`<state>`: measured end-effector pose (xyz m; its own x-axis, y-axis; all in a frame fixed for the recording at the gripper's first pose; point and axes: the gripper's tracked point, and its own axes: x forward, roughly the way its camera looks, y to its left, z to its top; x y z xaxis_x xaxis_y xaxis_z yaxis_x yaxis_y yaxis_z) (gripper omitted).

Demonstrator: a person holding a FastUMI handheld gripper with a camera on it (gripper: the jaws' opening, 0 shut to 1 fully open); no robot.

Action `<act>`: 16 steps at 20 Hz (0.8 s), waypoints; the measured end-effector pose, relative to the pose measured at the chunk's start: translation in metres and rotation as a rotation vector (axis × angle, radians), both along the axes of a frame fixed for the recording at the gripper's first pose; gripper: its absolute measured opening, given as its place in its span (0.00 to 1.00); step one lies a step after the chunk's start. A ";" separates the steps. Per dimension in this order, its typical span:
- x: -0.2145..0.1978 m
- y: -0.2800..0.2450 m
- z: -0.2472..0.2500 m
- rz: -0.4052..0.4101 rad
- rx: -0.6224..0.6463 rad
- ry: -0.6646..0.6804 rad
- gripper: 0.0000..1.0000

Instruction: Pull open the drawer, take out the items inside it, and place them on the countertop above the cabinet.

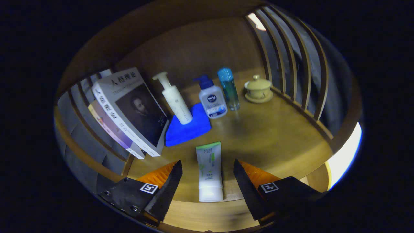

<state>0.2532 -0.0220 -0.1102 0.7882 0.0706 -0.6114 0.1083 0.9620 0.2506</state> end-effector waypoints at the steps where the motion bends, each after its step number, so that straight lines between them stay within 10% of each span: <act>1: -0.009 -0.001 0.015 0.001 -0.019 -0.045 0.98; 16: -0.162 0.016 0.099 0.044 -0.362 -0.672 0.98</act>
